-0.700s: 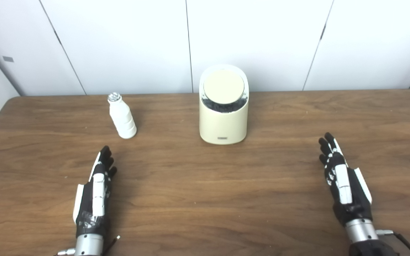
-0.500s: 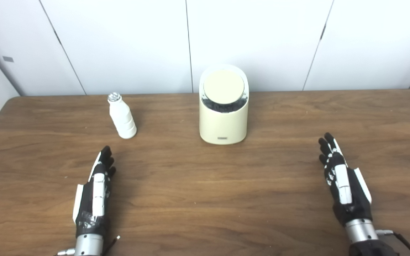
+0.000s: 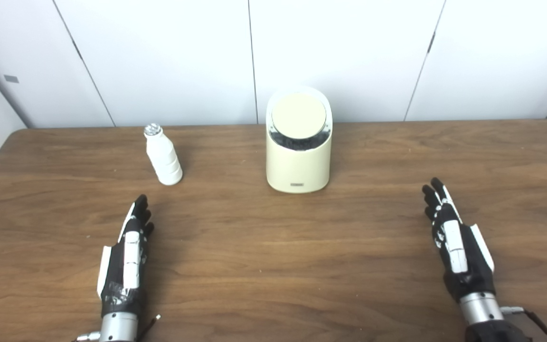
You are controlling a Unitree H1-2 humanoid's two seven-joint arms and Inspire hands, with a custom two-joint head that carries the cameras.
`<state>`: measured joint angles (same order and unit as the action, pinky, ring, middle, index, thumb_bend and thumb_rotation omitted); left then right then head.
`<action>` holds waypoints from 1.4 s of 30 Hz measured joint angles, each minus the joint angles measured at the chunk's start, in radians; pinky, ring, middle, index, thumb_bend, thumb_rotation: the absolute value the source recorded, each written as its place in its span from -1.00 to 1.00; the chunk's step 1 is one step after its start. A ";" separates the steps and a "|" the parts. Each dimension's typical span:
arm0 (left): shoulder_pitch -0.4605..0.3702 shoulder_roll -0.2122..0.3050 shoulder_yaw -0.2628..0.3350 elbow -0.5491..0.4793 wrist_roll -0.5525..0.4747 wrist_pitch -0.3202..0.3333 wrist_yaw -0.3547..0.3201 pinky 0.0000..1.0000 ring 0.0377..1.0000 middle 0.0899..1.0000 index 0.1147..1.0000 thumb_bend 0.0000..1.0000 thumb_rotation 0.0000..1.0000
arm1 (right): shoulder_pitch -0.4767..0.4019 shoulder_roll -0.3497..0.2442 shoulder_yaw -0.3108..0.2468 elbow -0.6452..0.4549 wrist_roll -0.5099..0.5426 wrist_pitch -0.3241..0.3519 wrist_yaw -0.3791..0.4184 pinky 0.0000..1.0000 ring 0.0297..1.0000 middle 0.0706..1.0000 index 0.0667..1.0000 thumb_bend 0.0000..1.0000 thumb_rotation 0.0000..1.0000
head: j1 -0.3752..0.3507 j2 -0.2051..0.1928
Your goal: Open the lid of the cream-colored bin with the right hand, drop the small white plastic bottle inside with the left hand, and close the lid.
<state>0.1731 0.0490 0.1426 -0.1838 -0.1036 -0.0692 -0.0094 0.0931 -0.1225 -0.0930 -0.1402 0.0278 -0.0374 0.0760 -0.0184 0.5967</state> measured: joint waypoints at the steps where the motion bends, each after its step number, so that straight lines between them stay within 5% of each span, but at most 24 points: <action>1: 0.000 0.000 0.000 0.000 0.000 0.000 0.000 1.00 0.99 0.98 0.93 0.02 0.92 | 0.000 0.000 0.000 0.000 0.000 0.000 0.000 1.00 0.98 0.91 0.95 0.16 1.00 | 0.000 0.000; 16: -0.004 0.000 -0.001 0.003 0.002 -0.002 0.001 1.00 1.00 0.99 0.95 0.07 0.90 | 0.001 -0.006 0.008 -0.003 -0.030 0.000 -0.002 1.00 0.97 0.92 0.96 0.34 0.96 | -0.005 -0.006; 24: -0.010 0.001 -0.004 0.012 0.004 -0.004 0.000 1.00 1.00 1.00 0.98 0.08 0.90 | -0.021 -0.011 0.002 -0.003 -0.057 0.030 -0.018 0.89 0.93 0.93 0.98 0.43 0.59 | -0.011 -0.009; 42: -0.017 0.016 -0.014 0.023 -0.009 -0.011 -0.009 1.00 1.00 1.00 1.00 -0.04 1.00 | -0.276 -0.096 0.016 -0.040 -0.083 0.192 0.001 0.96 0.97 0.95 0.96 0.71 0.30 | -0.035 -0.011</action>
<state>0.1558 0.0645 0.1289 -0.1610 -0.1126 -0.0802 -0.0185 -0.1832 -0.2181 -0.0774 -0.1806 -0.0555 0.1549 0.0770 -0.0537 0.5860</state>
